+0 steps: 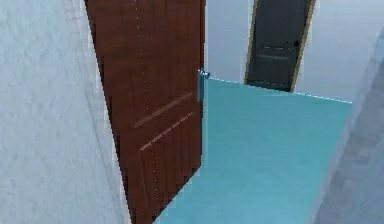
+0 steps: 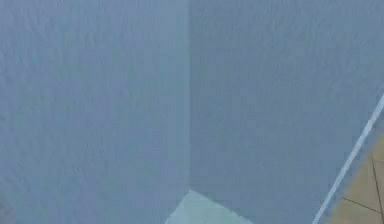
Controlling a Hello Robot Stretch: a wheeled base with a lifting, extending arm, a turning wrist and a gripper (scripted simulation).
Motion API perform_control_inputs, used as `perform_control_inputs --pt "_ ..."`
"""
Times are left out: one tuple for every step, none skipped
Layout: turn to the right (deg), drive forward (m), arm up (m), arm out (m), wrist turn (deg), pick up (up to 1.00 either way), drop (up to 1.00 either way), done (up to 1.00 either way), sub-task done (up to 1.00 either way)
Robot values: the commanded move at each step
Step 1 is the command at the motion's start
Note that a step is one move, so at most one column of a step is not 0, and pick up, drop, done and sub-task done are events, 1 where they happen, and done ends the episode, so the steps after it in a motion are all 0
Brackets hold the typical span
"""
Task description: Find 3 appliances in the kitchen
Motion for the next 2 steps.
perform_control_inputs --pt "0.0 0.15 0.00 0.00 0.0 0.00 0.00 0.00 0.00" --pt "-27.0 0.00 0.00 0.00 0.0 0.00 0.00 0.00 0.00"
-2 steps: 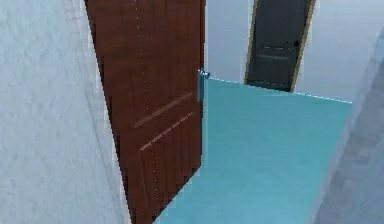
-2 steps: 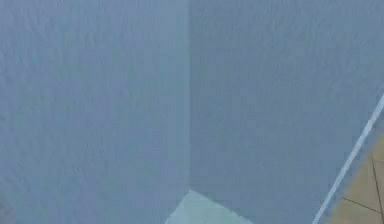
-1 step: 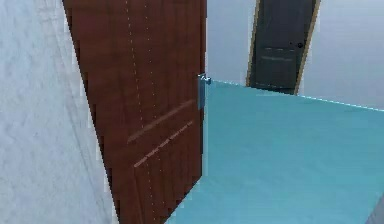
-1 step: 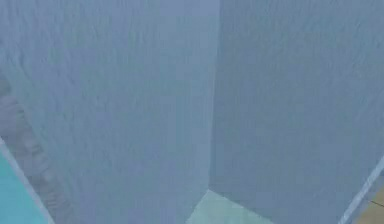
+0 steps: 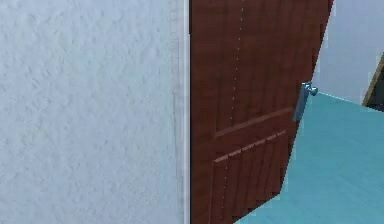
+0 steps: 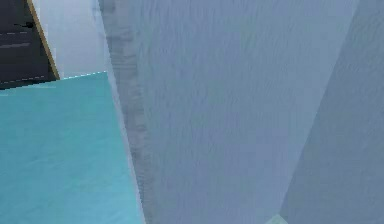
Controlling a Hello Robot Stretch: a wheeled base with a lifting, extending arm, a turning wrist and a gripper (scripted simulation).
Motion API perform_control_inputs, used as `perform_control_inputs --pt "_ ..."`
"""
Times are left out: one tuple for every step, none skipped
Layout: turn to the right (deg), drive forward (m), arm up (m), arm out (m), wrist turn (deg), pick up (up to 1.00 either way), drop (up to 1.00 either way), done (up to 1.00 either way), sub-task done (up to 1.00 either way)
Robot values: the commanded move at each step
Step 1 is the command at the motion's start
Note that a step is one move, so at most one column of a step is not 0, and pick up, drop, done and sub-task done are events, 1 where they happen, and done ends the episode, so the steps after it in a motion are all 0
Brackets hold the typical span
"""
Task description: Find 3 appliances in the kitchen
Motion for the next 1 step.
perform_control_inputs --pt "0.0 0.40 0.00 0.00 0.0 0.00 0.00 0.00 0.00"
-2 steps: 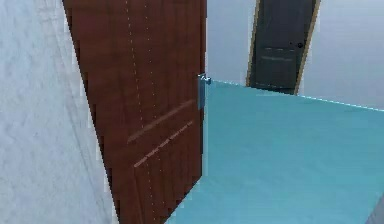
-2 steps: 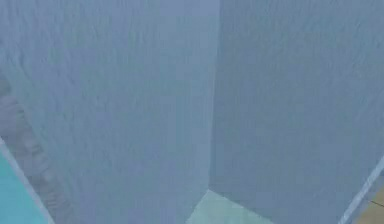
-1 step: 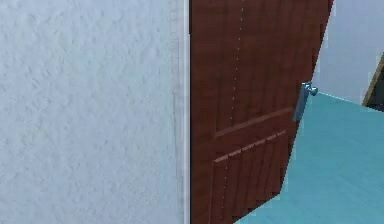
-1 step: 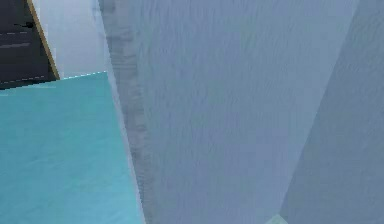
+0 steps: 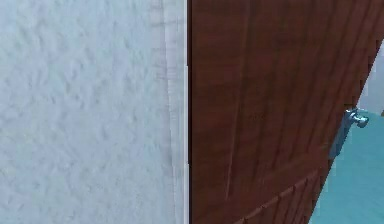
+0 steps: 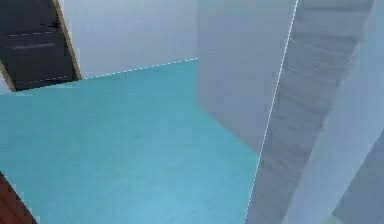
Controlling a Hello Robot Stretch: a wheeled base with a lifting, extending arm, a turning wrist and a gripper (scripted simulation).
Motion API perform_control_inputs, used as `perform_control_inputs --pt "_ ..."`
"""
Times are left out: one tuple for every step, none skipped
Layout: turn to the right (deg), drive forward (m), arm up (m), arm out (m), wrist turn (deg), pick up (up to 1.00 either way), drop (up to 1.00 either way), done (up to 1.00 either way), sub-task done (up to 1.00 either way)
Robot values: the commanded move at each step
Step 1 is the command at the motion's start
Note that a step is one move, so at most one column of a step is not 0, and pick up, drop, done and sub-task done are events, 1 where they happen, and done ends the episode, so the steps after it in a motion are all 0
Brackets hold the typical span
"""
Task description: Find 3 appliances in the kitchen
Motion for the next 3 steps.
perform_control_inputs --pt "45.0 0.00 0.00 0.00 0.0 0.00 0.00 0.00 0.00" --pt "15.0 0.00 0.00 0.00 0.0 0.00 0.00 0.00 0.00" --pt "0.0 1.00 0.00 0.00 0.0 0.00 0.00 0.00 0.00"
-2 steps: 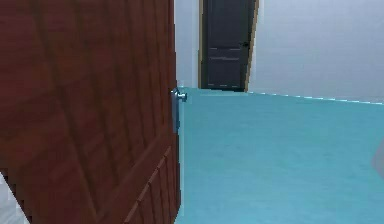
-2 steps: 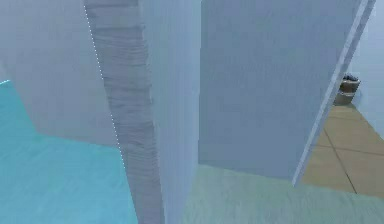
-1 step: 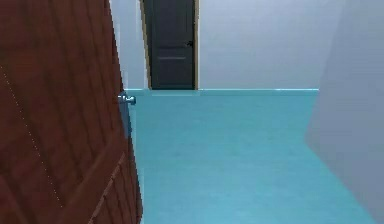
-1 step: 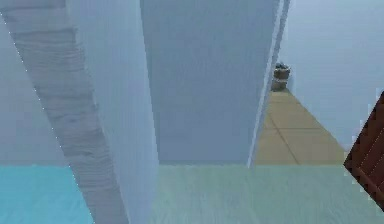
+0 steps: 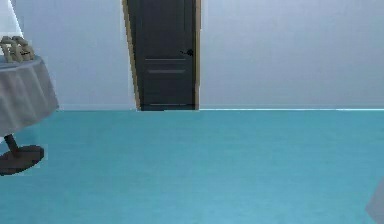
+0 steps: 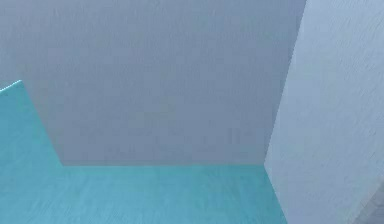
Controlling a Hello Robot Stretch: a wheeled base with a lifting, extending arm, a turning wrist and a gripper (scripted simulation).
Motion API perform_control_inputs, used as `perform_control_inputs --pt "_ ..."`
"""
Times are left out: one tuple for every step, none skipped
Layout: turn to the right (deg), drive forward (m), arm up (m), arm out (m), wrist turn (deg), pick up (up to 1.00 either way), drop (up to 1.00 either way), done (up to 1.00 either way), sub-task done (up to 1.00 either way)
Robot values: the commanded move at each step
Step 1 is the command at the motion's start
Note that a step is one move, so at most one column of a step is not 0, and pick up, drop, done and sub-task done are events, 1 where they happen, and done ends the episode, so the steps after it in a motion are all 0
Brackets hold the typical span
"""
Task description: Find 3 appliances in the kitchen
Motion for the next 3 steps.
perform_control_inputs --pt "3.0 0.00 0.00 0.00 0.0 0.00 0.00 0.00 0.00" --pt "0.0 0.30 0.00 0.00 0.0 0.00 0.00 0.00 0.00" --pt "-45.0 0.00 0.00 0.00 0.0 0.00 0.00 0.00 0.00"
